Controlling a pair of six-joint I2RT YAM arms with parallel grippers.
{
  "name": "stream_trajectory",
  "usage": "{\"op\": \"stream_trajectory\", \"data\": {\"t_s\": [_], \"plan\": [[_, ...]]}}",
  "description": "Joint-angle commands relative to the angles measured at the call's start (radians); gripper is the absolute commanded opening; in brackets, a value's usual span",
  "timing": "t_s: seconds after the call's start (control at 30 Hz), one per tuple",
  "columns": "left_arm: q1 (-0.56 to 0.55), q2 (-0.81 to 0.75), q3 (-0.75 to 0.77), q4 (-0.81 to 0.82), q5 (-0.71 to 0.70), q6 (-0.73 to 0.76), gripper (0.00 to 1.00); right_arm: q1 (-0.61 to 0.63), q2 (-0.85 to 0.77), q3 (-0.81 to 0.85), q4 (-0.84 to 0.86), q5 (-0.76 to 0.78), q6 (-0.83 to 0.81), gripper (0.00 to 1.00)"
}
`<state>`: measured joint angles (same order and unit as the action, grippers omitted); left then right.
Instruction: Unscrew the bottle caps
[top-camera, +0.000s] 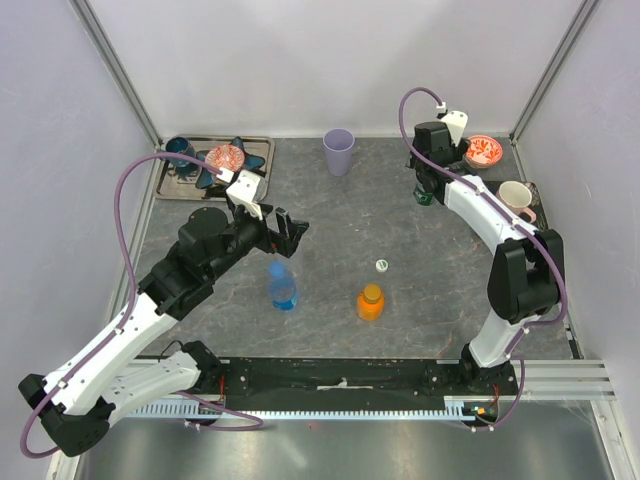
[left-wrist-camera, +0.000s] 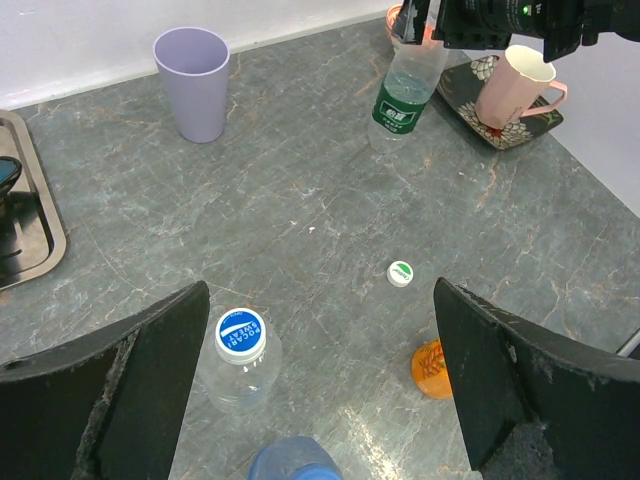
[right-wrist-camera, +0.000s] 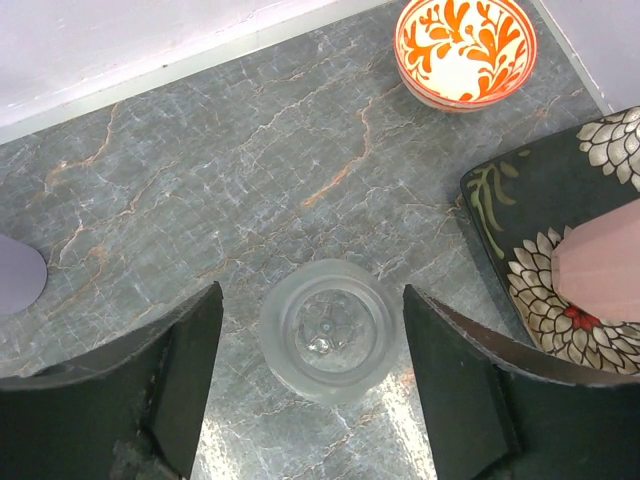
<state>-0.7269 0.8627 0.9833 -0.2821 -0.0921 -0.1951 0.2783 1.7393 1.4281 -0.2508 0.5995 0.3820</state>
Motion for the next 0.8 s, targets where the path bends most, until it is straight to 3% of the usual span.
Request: {"op": "stream_trajectory", "data": {"t_s": [0.0,0.2,0.47,0.7,0.77], "plan": [[-0.002,0.001,0.031,0.035,0.018,-0.026,1.0,-0.001,-0.067,0.029,0.016,0.008,0.008,0.81],[-0.002,-0.001,0.032,0.035,0.015,-0.021,1.0,-0.002,-0.098,0.034,0.015,-0.013,0.006,0.89],[-0.002,-0.005,0.041,0.034,0.009,-0.018,1.0,-0.001,-0.164,0.04,-0.005,-0.043,0.034,0.92],[-0.002,-0.024,0.071,0.032,-0.055,0.014,1.0,0.045,-0.349,0.104,-0.131,-0.05,0.098,0.92],[-0.002,-0.03,0.078,0.029,-0.099,0.022,1.0,0.099,-0.403,0.066,-0.096,-0.14,0.074,0.9]]}}
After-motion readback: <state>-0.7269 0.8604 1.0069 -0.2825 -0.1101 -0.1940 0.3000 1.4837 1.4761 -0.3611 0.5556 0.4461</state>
